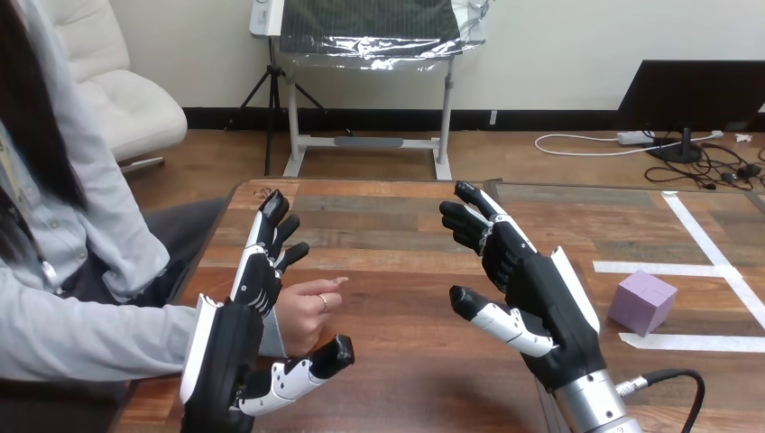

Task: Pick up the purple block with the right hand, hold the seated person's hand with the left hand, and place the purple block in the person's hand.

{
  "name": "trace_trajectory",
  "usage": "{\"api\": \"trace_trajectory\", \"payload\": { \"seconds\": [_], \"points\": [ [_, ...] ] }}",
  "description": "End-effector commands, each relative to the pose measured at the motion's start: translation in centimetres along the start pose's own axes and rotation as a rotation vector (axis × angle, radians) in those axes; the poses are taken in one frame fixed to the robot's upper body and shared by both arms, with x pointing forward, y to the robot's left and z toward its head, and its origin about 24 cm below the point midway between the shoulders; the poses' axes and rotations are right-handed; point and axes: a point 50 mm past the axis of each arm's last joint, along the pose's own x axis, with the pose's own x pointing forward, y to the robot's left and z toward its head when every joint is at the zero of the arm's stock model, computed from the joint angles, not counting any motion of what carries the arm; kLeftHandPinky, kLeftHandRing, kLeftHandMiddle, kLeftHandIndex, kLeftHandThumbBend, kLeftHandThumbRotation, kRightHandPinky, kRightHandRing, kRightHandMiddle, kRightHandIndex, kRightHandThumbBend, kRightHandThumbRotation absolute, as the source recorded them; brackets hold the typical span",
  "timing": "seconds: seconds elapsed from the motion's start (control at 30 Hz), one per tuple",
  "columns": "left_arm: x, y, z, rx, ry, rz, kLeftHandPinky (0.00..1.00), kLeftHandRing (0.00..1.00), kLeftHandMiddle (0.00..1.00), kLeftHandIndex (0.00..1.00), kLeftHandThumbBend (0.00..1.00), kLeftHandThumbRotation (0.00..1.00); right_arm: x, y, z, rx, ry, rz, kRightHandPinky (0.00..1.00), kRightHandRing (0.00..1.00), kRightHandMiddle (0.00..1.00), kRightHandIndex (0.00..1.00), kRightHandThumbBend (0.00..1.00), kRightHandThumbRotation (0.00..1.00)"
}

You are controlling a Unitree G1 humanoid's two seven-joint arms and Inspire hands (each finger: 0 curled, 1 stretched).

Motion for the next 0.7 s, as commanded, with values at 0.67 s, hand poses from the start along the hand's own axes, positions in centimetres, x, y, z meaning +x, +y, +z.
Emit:
{"api": "trace_trajectory", "payload": {
  "seconds": [0.67],
  "points": [
    [1.6, 1.2, 0.7, 0.017, -0.056, -0.046, 0.87, 0.94, 0.97, 0.97, 1.0, 0.63, 2.8, -2.3, 2.2, -0.072, -0.139, -0.106, 0.88, 0.87, 0.86, 0.9, 1.0, 0.57]
  ]
}}
